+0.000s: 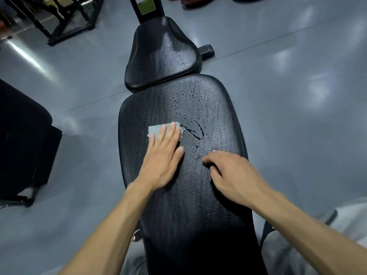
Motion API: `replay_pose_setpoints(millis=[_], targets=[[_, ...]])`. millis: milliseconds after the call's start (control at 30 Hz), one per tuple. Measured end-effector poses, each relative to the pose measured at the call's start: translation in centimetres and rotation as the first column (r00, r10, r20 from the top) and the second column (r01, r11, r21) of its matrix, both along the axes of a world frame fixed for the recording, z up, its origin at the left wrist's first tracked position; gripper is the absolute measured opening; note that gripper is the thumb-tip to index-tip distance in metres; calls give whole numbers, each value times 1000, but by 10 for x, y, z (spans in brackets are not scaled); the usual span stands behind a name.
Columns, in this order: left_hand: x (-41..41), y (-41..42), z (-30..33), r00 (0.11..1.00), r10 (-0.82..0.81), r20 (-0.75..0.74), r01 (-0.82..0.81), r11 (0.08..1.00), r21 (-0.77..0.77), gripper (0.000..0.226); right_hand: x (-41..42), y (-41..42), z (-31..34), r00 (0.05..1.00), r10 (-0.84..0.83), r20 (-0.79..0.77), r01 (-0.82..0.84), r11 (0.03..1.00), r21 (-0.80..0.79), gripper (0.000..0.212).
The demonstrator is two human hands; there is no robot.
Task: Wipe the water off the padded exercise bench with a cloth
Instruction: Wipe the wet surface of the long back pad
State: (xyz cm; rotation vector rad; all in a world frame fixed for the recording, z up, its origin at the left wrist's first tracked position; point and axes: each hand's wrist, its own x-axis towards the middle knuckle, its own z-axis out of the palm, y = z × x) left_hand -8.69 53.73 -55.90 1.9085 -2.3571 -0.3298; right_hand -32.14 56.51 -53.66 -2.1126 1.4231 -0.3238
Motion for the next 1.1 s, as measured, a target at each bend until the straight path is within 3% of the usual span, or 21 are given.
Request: replay_pose_setpoints(millis=[133,300,400,633,767,867,1100], targets=[[-17,56,-8,989,-139,57,139,990,0,64,-1,-1,0,999,-28,38,28,1000,-6,33],[-33,78,-15,945,-277,176,283,959,-14,61,-3,-5,6,961,-222,163,230,973,-29,35],[-46,44,-12,948,-262,180,267,964,-5,61,-6,-9,8,928,-304,217,316,948,-23,38],[-76,-29,-7,974,-106,202,105,994,18,77,-11,-11,3,922,-353,160,358,934,2,41],[-84,30,-12,919,-314,240,320,947,16,67,-19,-15,6,902,-397,170,400,916,19,37],[-69,29,-12,877,-410,252,415,909,37,62,-24,-21,6,877,-425,222,427,903,44,39],[-84,-47,1,959,-184,216,185,983,13,75,-32,-28,4,841,-470,267,464,881,88,37]])
